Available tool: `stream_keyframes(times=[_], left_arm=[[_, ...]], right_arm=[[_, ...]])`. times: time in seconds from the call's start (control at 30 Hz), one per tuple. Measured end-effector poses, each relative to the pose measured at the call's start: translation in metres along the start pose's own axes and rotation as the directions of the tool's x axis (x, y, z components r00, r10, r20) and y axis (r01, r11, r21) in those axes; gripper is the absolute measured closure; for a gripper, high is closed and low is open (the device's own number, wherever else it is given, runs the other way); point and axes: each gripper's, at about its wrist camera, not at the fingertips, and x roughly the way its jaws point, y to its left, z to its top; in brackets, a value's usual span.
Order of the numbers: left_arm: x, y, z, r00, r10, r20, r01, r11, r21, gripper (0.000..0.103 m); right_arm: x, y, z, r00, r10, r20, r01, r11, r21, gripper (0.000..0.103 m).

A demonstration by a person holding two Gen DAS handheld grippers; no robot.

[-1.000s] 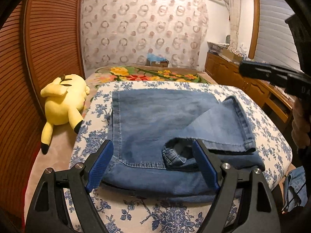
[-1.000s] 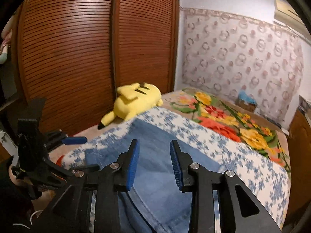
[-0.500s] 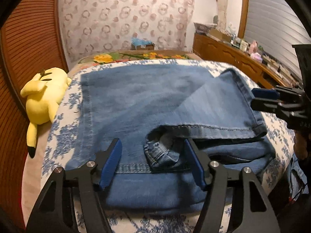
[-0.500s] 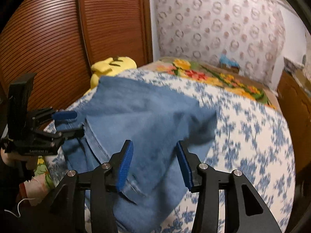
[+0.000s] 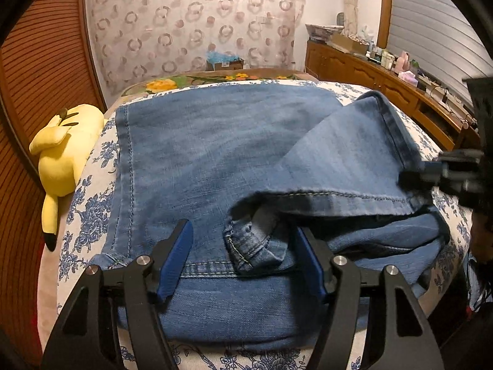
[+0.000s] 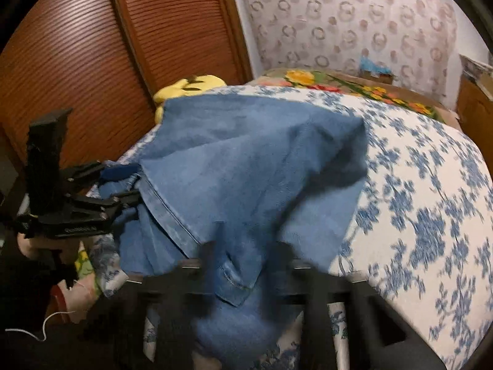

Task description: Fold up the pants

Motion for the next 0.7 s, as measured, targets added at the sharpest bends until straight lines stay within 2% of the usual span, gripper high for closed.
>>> stream_keyframes(times=[0.1,0.23,0.47,0.5,0.53,0.57,0.6,0.63,0.7], left_arm=[[0.0,-0.001,0.0,1.0,0.005,0.001,-0.005,1.0,0.007,0.035],[0.0,-0.001,0.001,1.0,0.007,0.009,-0.007,1.0,0.01,0.035],[-0.005,0.002,-0.001,0.998,-0.039,0.051,0.039,0.999,-0.002,0.036],[-0.007,0.003,-0.001,0.997,-0.044,0.057,0.044,0.999,-0.003,0.044],[-0.01,0.004,0.0,0.996,-0.057,0.069,0.058,0.998,-0.008,0.056],[-0.014,0.004,0.001,0.994,-0.073,0.079,0.074,0.997,-0.011,0.062],[-0.019,0.005,0.002,0.992,-0.085,0.092,0.087,0.996,-0.011,0.076],[-0.025,0.005,0.003,0.99,-0.092,0.108,0.094,0.996,-0.01,0.082],[-0.035,0.007,0.005,0.988,-0.101,0.115,0.104,0.994,-0.025,0.084]], right_arm=[[-0.016,-0.005,0.017,0.995,0.061,0.076,-0.063,0.998,0.02,0.098],[-0.043,0.003,0.05,0.983,0.028,0.183,-0.02,0.999,-0.042,0.098],[-0.055,0.009,0.088,0.969,-0.003,0.247,0.022,0.997,-0.073,0.099],[-0.056,0.011,0.09,0.968,-0.001,0.25,0.021,0.997,-0.076,0.099],[-0.056,0.013,0.091,0.968,-0.004,0.252,0.025,0.996,-0.082,0.099],[-0.056,0.014,0.092,0.967,-0.007,0.254,0.03,0.996,-0.087,0.099],[-0.054,0.015,0.096,0.967,-0.007,0.253,0.031,0.995,-0.093,0.099],[-0.053,0.016,0.099,0.968,-0.005,0.252,0.031,0.995,-0.098,0.099],[-0.039,0.018,0.097,0.968,-0.005,0.251,0.034,0.993,-0.113,0.099]])
